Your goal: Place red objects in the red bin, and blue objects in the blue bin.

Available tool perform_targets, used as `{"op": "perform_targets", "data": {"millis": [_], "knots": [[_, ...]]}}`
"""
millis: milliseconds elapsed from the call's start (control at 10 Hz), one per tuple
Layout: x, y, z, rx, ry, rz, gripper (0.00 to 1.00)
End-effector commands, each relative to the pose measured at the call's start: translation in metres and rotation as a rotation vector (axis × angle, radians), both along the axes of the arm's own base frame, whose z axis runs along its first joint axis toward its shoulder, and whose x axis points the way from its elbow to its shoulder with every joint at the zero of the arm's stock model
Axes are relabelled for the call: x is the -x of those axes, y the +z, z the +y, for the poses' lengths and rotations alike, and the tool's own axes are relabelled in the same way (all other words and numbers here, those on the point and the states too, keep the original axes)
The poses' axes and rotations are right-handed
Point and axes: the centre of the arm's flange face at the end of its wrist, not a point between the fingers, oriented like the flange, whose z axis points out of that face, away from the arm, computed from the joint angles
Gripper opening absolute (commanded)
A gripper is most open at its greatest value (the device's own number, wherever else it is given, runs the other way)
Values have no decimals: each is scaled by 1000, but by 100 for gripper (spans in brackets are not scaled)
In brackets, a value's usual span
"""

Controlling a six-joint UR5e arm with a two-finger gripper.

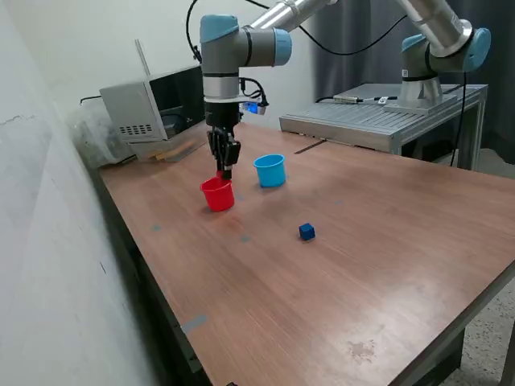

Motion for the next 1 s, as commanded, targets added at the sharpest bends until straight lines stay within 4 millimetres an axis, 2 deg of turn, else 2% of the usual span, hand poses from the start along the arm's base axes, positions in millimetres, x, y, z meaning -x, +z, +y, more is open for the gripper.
{"op": "perform_targets", "data": {"millis": [0, 500, 800, 900], "knots": [[-14, 8, 39, -73, -141, -13, 0], [-20, -5, 105, -113, -280, -78, 0], [-15, -34, 116, -106, -291, -100, 0], [-14, -38, 116, -102, -291, -104, 100]]}}
